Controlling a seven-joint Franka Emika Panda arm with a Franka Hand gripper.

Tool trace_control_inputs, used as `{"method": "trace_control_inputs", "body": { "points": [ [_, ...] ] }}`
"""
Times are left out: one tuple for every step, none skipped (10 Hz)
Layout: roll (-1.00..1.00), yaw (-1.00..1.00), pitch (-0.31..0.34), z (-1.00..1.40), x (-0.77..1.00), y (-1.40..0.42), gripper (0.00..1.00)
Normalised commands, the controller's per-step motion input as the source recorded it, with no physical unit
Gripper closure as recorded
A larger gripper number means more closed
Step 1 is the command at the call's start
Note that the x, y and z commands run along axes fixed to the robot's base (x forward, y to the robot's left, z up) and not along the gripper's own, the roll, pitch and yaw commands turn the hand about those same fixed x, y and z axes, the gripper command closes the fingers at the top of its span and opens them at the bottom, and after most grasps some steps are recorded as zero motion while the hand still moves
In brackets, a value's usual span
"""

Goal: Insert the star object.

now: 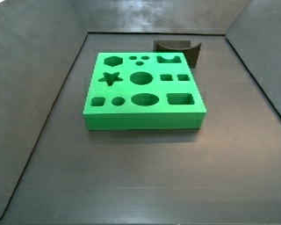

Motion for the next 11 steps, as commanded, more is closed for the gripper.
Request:
{"method": "trace_control_inputs", "body": {
  "points": [
    [0.0, -0.01, 0.039, -0.36, 0.0, 0.13, 1.0],
    [0.0, -0.07, 0.1, -0.61, 0.0, 0.29, 1.0],
    [0.0, -0.08, 0.11, -0.79, 0.0, 0.44, 1.0],
    [0.0, -0.13, 0.13, -0.86, -0.01, 0.53, 1.0],
    [-0.04, -0.24, 0.136, -0.82, -0.07, 0.49, 1.0],
    [-0.07, -0.12, 0.05, -0.47, 0.0, 0.22, 1.0],
    [0.0, 0.0, 0.0, -0.04, 0.0, 0.0, 1.0],
    [0.0, -0.02, 0.066, -0.41, 0.0, 0.05, 1.0],
    [0.0, -0.23, 0.149, -0.69, 0.0, 0.23, 1.0],
    [-0.06, -0.42, 0.156, -0.83, -0.05, 0.46, 1.0],
    [-0.1, -0.45, 0.111, -0.86, -0.25, 0.5, 1.0]
  ]
}}
